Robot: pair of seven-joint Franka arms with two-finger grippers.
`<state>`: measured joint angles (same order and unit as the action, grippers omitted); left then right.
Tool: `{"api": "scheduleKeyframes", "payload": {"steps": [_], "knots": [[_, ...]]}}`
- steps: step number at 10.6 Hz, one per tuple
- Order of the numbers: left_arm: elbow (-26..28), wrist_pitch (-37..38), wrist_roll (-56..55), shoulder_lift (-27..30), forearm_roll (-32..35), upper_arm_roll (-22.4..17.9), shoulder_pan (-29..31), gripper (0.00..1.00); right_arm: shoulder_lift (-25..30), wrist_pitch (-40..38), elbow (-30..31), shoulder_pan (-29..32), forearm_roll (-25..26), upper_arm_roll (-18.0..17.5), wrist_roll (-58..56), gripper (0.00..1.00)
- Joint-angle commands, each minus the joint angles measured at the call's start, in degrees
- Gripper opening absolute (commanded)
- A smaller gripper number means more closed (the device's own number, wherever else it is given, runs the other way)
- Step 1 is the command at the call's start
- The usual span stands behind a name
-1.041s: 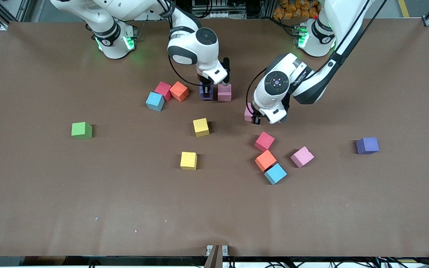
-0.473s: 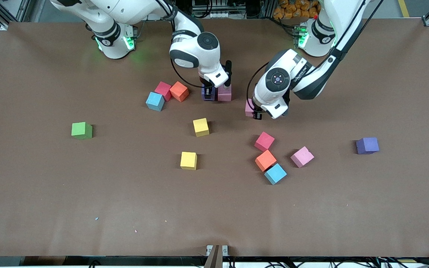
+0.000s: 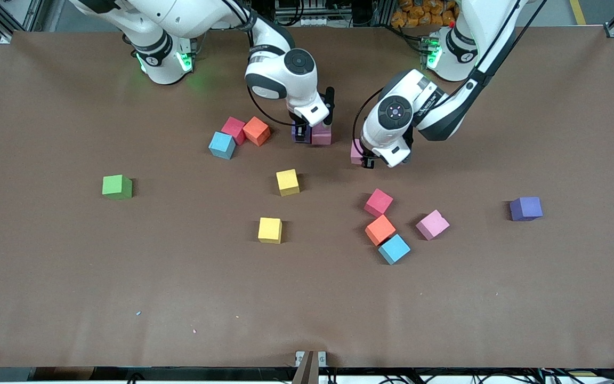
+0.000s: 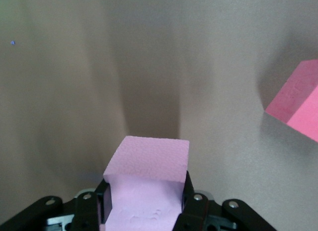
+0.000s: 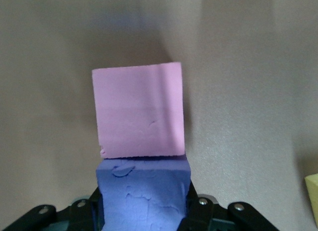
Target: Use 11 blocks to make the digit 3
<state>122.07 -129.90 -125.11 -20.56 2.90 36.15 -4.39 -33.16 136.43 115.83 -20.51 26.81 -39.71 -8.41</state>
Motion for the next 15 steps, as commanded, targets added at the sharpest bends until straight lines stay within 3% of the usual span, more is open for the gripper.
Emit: {"api": "scheduleKeyframes", "payload": {"steps": [1, 15], "knots": [[2.5, -1.5, -0.8, 2.0, -1.4, 1.1, 0.3, 0.03, -1.4, -0.2, -1.3, -1.1, -1.1, 0.6, 0.4, 0.0], [9.7, -14.8, -5.8, 1.2, -1.4, 3.5, -0.4, 0.02, -2.7, -0.5, -2.5, -2.2, -1.1, 1.2, 1.0, 0.0]]}}
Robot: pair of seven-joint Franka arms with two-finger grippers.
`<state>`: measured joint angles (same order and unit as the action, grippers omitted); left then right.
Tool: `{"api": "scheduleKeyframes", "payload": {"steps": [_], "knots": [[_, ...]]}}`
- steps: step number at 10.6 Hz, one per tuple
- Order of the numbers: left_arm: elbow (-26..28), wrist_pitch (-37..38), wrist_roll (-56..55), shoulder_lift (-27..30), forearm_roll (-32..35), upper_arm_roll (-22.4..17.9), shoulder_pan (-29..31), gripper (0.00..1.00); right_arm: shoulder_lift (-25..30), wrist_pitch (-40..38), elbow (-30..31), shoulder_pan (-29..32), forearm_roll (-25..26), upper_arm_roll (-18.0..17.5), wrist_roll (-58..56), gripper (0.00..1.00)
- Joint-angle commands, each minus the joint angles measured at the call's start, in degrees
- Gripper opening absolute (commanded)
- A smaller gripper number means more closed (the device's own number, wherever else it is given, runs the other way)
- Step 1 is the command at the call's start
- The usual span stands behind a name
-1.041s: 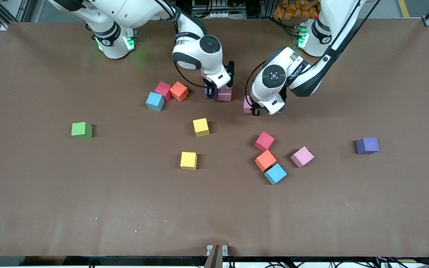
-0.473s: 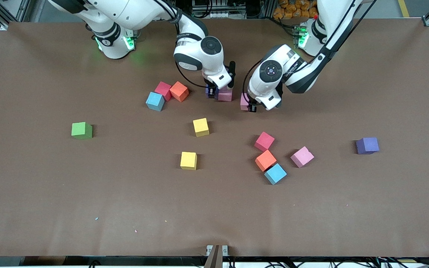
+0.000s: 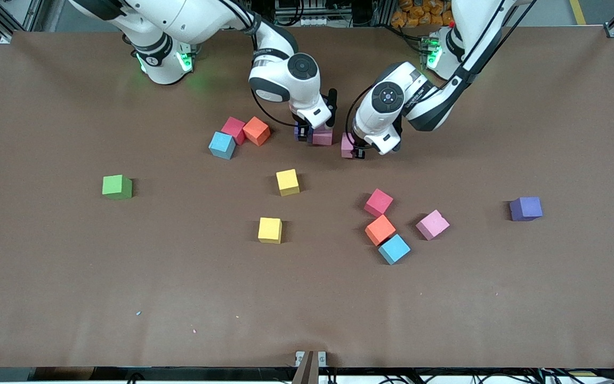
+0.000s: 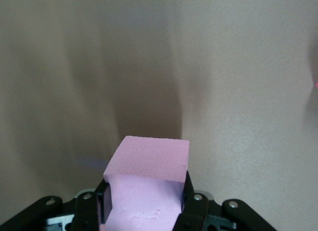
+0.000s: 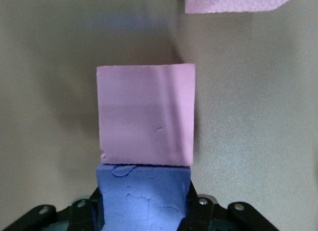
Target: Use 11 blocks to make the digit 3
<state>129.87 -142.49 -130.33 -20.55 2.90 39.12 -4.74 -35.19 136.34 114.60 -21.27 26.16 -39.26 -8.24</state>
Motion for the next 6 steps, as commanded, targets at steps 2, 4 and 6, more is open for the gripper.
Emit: {"api": "scheduleKeyframes", "payload": {"steps": [2, 4, 6], "knots": [[2.9, -4.5, -2.2, 1.0, -1.4, 0.7, -0.5, 0.02, -0.7, -0.2, -1.3, -1.4, -0.4, 0.8, 0.9, 0.25], [3.1, -6.1, -4.0, 0.8, -1.5, 0.7, -1.4, 0.02, -0.7, -0.2, -1.3, -1.4, -0.4, 0.8, 1.1, 0.51], [3.6, -6.7, -4.9, 0.5, -1.4, 0.7, -2.2, 0.02, -0.7, -0.2, -1.3, -1.4, 0.5, 0.8, 0.7, 1.0]]}}
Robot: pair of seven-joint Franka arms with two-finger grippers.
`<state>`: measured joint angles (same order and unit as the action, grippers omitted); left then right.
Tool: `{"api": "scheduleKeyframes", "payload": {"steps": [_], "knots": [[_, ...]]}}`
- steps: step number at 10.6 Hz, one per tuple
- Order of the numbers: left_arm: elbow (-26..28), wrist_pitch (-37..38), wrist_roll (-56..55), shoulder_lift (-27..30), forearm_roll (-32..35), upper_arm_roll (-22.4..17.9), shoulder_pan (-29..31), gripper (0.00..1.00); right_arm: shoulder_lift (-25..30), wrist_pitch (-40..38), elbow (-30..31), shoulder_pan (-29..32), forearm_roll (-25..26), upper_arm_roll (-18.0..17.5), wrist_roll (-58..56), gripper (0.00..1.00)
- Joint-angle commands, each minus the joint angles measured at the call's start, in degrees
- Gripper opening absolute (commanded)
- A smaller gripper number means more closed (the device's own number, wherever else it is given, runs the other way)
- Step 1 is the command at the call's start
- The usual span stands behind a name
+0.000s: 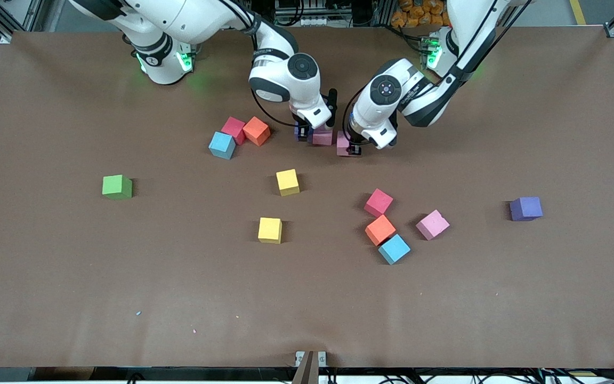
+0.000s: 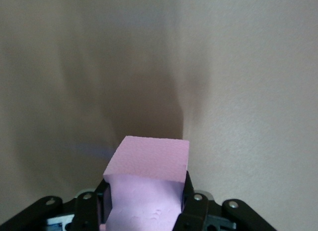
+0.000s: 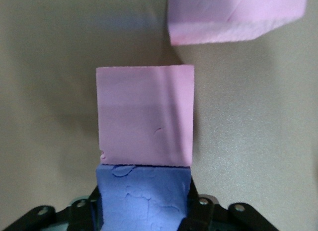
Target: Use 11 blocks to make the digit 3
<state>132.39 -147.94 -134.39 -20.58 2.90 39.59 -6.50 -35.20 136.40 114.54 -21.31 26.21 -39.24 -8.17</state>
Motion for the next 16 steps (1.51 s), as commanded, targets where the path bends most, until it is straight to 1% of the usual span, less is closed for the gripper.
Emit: {"api": "scheduleKeyframes", "payload": {"steps": [1, 3, 8, 11, 12, 14, 16], "knots": [[1.2, -1.4, -1.5, 0.5, -1.4, 0.2, -0.6, 0.02, -0.7, -0.3, -1.2, -1.4, 0.2, 0.7, 1.2, 1.0], [1.8, -2.3, -1.5, 0.4, -1.4, 0.2, -1.1, 0.03, -0.5, -0.6, -1.2, -1.3, 0.1, 0.7, 1.3, 1.0], [3.0, -4.1, -2.4, 0.0, -1.4, 0.2, -1.6, 0.02, 3.7, -1.9, 0.4, -0.7, -0.3, 0.0, 3.6, 1.0], [3.0, -4.2, -3.5, -0.2, -1.4, 0.2, -2.5, 0.02, 6.2, -2.4, 2.0, 0.8, -0.5, -1.4, 3.6, 1.0], [3.0, -4.2, -3.7, -0.2, -1.4, 0.2, -2.5, 0.02, 7.5, -3.1, 2.5, 1.2, -1.5, -1.8, 3.6, 1.0], [3.2, -4.3, -4.0, -0.4, -1.4, 0.2, -2.6, 0.03, 11.4, -4.0, 4.3, 1.7, -6.3, -1.7, 3.2, 1.0], [3.2, -4.5, -4.0, -0.5, -1.5, 0.2, -3.2, 0.03, 14.5, -8.8, 4.2, 2.2, -11.3, -0.7, 3.0, 1.0]]}}
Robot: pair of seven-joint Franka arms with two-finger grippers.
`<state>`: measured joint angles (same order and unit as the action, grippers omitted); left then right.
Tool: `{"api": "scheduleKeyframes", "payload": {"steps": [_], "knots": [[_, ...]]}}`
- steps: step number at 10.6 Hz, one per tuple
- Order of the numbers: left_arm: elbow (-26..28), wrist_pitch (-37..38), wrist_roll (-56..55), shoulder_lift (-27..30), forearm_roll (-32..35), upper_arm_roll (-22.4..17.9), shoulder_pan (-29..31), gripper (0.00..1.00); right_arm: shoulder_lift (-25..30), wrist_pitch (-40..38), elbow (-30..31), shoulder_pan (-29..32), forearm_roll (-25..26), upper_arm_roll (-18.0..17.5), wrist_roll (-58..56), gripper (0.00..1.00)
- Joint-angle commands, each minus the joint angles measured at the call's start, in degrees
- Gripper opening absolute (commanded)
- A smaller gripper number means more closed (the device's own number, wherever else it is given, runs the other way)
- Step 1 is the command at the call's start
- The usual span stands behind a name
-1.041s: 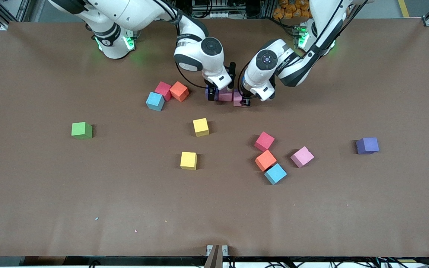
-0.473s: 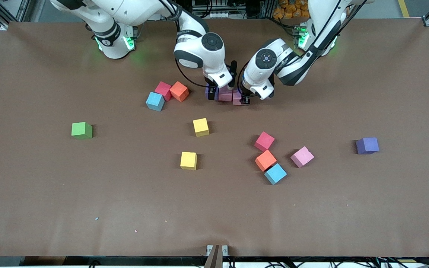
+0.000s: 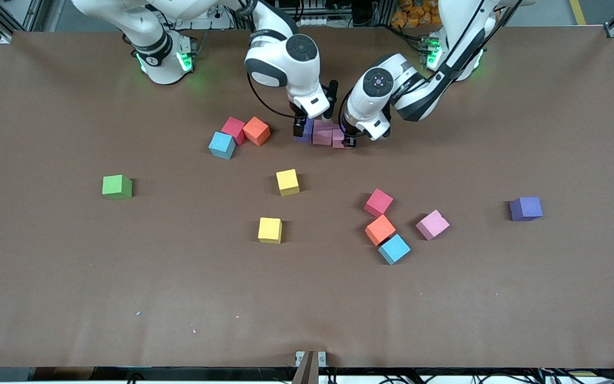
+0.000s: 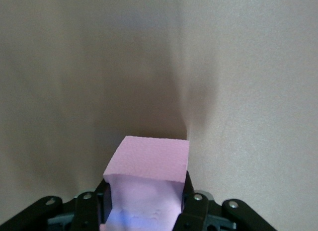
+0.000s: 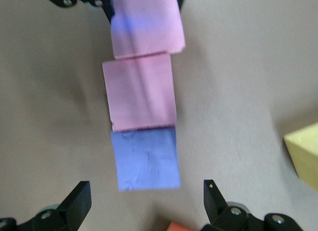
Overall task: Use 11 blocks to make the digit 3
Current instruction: 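Grasp the orange cube with the right gripper while the left gripper withdraws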
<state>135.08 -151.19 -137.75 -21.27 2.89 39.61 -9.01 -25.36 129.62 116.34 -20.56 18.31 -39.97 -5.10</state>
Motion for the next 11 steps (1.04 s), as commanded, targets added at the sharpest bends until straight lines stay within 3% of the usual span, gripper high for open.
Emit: {"api": "scheduleKeyframes", "payload": {"steps": [1, 3, 6, 8, 9, 10, 11], "knots": [[0.5, -1.4, -0.8, -0.3, -1.4, 0.2, -0.8, 0.03, 6.4, -4.1, 2.5, 1.6, -5.4, 1.9, -0.1, 1.0], [0.5, -1.8, -1.0, -0.4, -1.4, 0.2, -0.9, 0.06, 9.3, -6.7, 2.6, 1.1, -13.2, 7.3, 1.7, 1.0], [0.4, -1.8, -1.0, -1.3, -1.3, 0.2, -0.9, 0.29, 11.0, -8.9, 3.3, 0.6, -13.9, 11.7, 1.6, 1.0], [0.3, -1.8, -1.0, -1.7, -1.3, 0.2, -0.9, 0.36, 13.8, -6.0, 8.1, 0.8, -14.3, 12.8, 1.8, 1.0], [0.3, -1.8, -1.0, -1.7, -1.3, 0.2, -0.8, 0.57, 14.9, -3.3, 10.8, 0.8, -16.0, 12.8, 1.8, 1.0], [0.1, -1.7, -0.9, -1.7, -1.3, 0.2, -1.0, 0.93, 15.6, -0.6, 13.3, 0.7, -17.2, 12.8, 1.8, 1.0], [0.1, -1.7, -0.9, -1.7, -1.0, 0.2, -1.1, 1.0, 16.0, 1.3, 15.0, 0.7, -18.0, 12.8, 2.1, 1.0]]}}
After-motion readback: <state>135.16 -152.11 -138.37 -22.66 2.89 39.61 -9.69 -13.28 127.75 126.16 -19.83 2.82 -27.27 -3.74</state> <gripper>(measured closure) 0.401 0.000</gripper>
